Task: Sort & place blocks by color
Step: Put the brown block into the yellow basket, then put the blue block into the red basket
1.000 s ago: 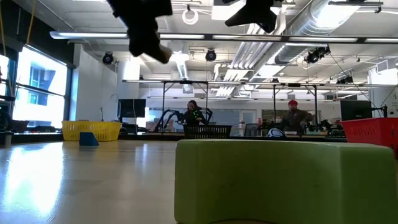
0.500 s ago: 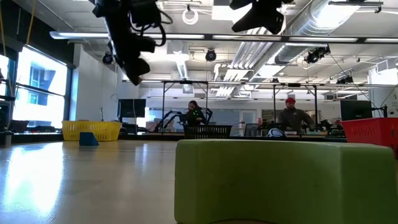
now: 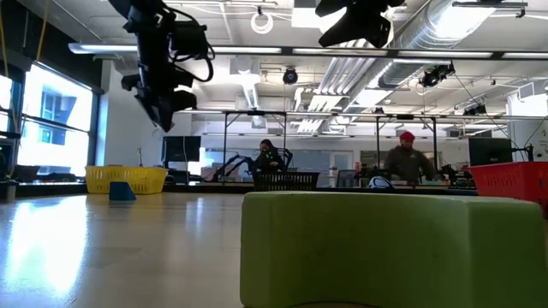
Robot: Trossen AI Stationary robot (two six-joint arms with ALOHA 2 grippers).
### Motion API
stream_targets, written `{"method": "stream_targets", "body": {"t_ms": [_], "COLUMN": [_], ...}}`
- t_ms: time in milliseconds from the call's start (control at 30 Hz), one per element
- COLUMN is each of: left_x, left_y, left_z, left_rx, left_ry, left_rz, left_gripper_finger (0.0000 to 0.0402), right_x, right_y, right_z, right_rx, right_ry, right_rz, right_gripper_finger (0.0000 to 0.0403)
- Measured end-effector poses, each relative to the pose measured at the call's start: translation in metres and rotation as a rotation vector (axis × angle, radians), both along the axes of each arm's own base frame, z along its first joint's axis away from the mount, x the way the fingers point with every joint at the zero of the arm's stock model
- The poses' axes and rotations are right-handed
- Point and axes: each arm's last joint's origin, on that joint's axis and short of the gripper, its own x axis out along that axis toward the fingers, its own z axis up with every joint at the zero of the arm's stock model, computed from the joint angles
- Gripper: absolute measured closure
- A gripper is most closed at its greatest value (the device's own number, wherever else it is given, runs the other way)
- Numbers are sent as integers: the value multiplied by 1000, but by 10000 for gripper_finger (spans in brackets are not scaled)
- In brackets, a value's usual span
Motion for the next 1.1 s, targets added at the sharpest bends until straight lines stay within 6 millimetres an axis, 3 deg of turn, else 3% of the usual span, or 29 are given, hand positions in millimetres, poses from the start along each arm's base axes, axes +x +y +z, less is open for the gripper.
{"method": "stream_targets", "body": {"t_ms": [333,767,1100], "left_x": [-12,-19,-26], "left_y": [16,48,54], "left_z": [-24,-68,-73], "left_rx": [-108,-236,-284], "left_ry": [45,154,161], "left_rz": [185,233,212], "left_gripper_finger": [286,267,213], "right_x": [0,-1,-2], "right_y": [0,0,0], "right_z": [0,-1,-2], "right_rx": [18,16,13], "right_ry": [2,14,26], "right_rz": [-14,-13,-13], "right_gripper_finger": [190,190,190]}}
